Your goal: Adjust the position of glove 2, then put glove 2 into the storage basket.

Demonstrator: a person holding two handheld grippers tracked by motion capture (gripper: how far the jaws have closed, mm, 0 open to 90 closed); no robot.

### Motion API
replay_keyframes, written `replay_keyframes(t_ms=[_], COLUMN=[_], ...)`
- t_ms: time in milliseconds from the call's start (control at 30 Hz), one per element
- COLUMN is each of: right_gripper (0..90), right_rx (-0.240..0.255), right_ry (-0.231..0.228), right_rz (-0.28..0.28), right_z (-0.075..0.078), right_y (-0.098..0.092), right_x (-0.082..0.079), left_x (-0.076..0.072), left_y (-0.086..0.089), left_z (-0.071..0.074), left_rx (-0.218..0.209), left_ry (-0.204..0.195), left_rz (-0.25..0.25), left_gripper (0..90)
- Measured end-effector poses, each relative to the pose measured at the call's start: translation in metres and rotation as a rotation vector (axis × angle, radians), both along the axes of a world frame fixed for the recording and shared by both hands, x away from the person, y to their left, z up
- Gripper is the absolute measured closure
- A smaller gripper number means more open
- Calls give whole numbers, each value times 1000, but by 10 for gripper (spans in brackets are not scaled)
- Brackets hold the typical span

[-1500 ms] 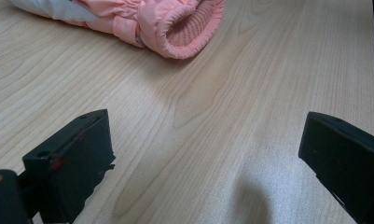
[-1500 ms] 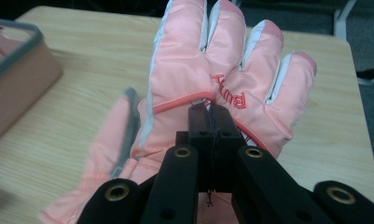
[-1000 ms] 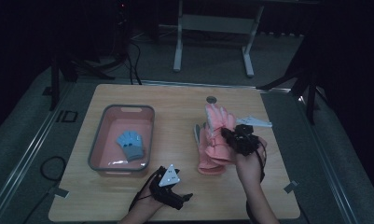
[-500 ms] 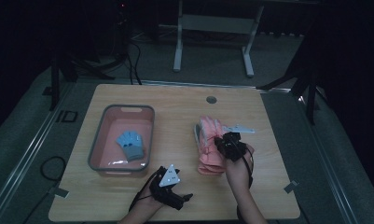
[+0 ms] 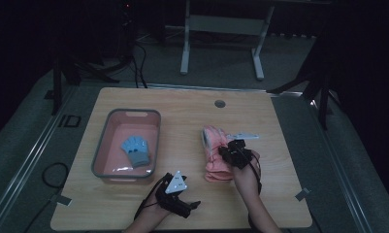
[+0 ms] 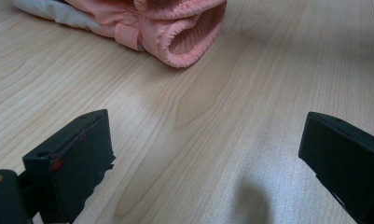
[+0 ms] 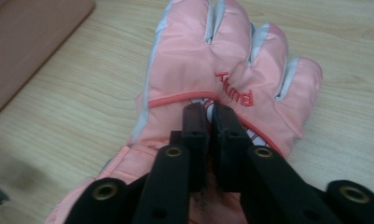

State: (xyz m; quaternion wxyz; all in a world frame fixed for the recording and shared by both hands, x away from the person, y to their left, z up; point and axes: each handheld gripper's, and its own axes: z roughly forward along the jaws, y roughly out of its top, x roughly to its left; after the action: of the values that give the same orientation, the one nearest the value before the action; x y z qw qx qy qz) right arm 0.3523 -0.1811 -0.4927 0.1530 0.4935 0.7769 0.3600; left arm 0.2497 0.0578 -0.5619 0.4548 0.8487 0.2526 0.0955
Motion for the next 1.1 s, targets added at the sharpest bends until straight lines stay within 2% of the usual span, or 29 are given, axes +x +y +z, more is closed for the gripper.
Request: replay_keyframes(t_ms=[233,333,433,500,567,633,700,767,900,967,1033,1100], right_gripper=[666,534,377,288,258,192,172,163,138,139,138,136], right_rx=[18,22,47,65,87,94,94,115,59,48,41,29], right_ry=[-19,-26,-33,-27,-31,-42,-48,-80,-147,-145,-161,-153], right_rz=[33,39,54,88,104,116,134,158,180,191,189,192], right_z=[7,10,14,16,19,22,25,29,37,41,44,45], right_y=[-10,-13,-17,-20,-23,-26,-30,-35,-44,-52,-60,-68], right_x=[0,-1,-1,-3,-4,-6,-8,-10,-15,-17,-18,-19], left_x=[1,1,1,1,2,2,2,1,2,3,1,1], left_y=[0,0,1,1,1,1,1,0,0,0,-1,-4], left_z=[0,0,0,0,0,0,1,4,13,19,27,37], left_rx=[-4,-2,-1,-3,-6,-7,-10,2,-9,-23,-46,-63], left_ry=[8,10,14,16,20,20,21,16,44,69,63,63], left_rz=[2,6,7,11,17,21,20,22,27,21,9,4], left_gripper=[43,43,43,43,42,41,38,37,37,38,37,37])
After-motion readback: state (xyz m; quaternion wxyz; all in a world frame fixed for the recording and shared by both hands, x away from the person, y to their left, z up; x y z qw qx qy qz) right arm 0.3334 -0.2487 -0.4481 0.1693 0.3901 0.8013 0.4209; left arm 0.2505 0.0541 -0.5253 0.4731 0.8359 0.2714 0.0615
